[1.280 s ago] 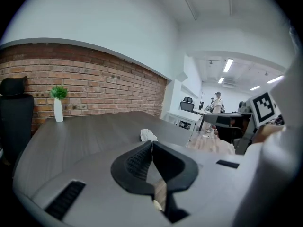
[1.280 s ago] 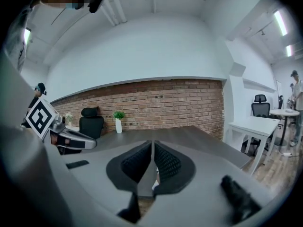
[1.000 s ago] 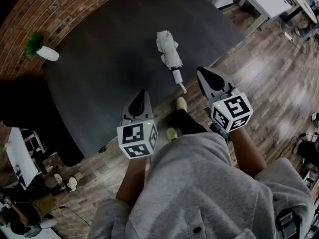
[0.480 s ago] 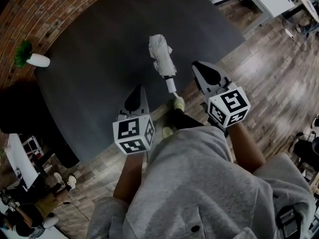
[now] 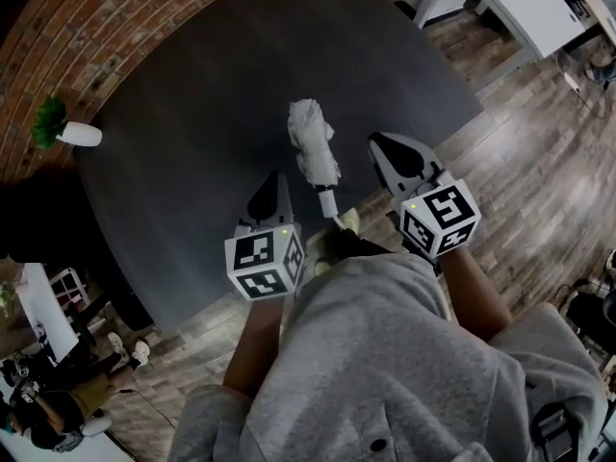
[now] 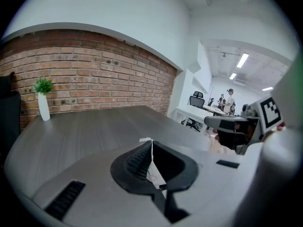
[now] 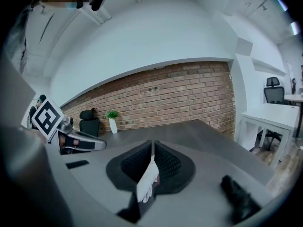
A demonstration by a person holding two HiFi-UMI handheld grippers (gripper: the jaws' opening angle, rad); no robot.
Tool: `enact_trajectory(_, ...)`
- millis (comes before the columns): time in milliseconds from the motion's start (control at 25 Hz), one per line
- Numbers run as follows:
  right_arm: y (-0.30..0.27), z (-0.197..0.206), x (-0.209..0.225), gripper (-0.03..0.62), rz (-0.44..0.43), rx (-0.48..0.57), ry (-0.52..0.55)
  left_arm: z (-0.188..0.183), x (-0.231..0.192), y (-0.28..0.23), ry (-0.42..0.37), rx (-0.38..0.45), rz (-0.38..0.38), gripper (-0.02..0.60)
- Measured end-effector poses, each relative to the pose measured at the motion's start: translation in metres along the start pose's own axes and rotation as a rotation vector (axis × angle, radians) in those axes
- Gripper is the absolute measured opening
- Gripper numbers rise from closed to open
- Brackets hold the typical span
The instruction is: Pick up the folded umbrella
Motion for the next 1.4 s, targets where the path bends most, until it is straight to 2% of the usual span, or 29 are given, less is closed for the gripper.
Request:
enact_trajectory(600,-0.035,0.005,0.051,0.032,-0.066,-0.027,-0.049,0.002,0.019,-0.056,0.029,-0.119,-0.041,0.017)
enact_trajectory(1080,-0.044,0.024,0.063,0.032,-0.053,-0.054,-0.104,0.011,0.028,-0.09,0.058,-0.193,0.014,0.023)
enact_trajectory(1120,-0.044,0.027,0.064,0.032,-0.048,-0.057,-0.109,0.013,0.029,-0.094,0.063,-0.2,0.028,0.051)
enact_trajectory(1160,-0.045,0.029,0.065,0.032,-0.042,-0.059,-0.113,0.014,0.03,-0.099,0.067,-0.209,0.041,0.126)
enact_trajectory(1200,-0.046,0.031,0.066,0.032,-0.038,-0.062,-0.115,0.016,0.03,-0.103,0.07,-0.219,0.051,0.16)
enact_trajectory(1400,-0.05,0.038,0.067,0.032,-0.026,-0.075,-0.124,0.026,0.029,-0.119,0.077,-0.276,0.071,0.242)
Point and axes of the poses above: the fingertips, and each gripper's own axes: y backward along the fingers, x to its right, z out of its underside, the point moved 10 cm from there along y, backward along the fingers, and after that the axes turned 6 degrees about -y, right-handed, at the moved point
